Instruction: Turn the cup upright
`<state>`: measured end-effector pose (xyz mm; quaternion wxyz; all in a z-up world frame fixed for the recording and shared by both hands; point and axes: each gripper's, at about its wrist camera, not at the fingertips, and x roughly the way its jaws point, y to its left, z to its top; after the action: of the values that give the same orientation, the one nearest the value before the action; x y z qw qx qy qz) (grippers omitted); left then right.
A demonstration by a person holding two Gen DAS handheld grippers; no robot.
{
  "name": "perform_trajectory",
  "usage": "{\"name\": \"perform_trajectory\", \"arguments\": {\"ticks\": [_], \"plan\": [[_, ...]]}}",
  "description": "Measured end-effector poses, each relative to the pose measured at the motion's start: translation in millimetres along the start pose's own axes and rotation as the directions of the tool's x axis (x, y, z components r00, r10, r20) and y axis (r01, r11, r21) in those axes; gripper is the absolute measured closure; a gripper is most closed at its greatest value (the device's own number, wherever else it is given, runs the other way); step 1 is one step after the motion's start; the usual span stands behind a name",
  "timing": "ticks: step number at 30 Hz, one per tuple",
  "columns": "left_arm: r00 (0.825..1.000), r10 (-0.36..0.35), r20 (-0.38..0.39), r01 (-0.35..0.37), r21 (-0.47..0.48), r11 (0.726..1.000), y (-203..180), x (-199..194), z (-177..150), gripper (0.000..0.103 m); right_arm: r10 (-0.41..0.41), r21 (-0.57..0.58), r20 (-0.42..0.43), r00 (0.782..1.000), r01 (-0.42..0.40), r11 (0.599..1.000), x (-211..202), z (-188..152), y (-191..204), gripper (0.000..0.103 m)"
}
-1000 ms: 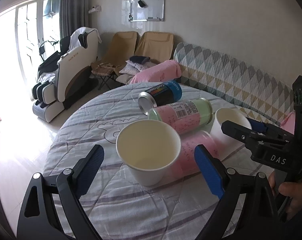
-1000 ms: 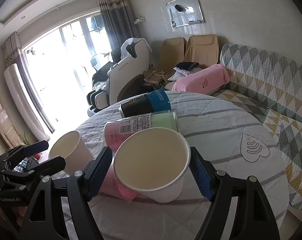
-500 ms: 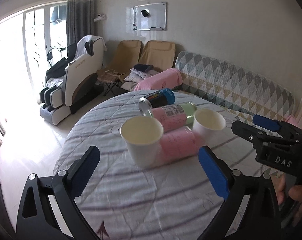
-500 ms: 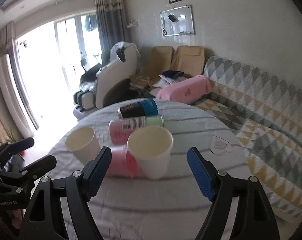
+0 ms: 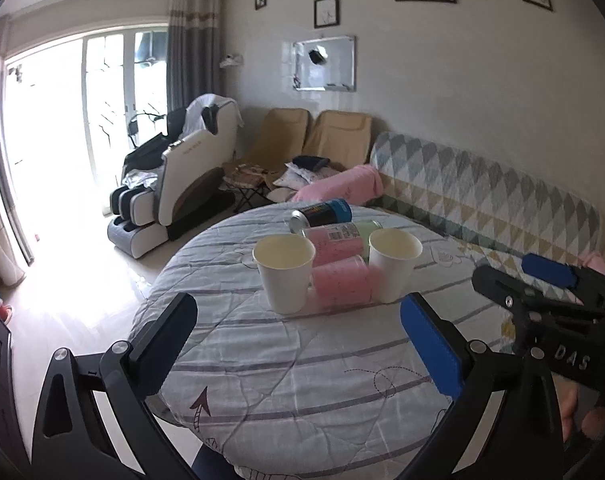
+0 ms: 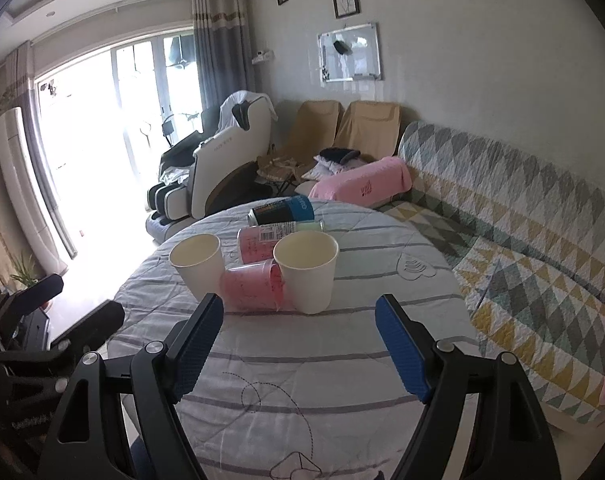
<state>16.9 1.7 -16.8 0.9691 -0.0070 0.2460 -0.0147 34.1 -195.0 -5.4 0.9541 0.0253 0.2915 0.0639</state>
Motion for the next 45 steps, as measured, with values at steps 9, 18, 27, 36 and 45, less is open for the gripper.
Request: {"name": "perform_trajectory", "arguments": {"ticks": [9, 18, 27, 36, 45], "plan": [[0.998, 0.024, 0.055, -0.023, -0.014, 1.0, -7, -17, -3, 0.0, -0.019, -0.021, 0.049, 0.999, 0.02, 1.0, -17, -10, 5, 0.023], [0.995, 0.057, 0.076, -0.056, -0.013, 0.998, -15, -20, -5, 0.0, -0.037, -0.044, 0.112, 0.993, 0.043, 0.998, -23, -12, 5, 0.023], [0.994, 0.076, 0.081, -0.076, -0.009, 0.997, -17, -17, -6, 0.0, -0.023, -0.033, 0.115, 0.993, 0.027, 0.999, -20, -13, 0, 0.023], [0.991, 0.089, 0.101, -0.089, -0.009, 0.996, -16, -13, -4, 0.0, -0.007, -0.032, 0.137, 0.991, 0.011, 0.999, -14, -15, 0, 0.023], [0.984, 0.12, 0.133, -0.122, 0.013, 0.992, -22, -9, -4, 0.0, 0.008, -0.029, 0.16, 0.987, -0.004, 1.0, -10, -18, -5, 0.023]]}}
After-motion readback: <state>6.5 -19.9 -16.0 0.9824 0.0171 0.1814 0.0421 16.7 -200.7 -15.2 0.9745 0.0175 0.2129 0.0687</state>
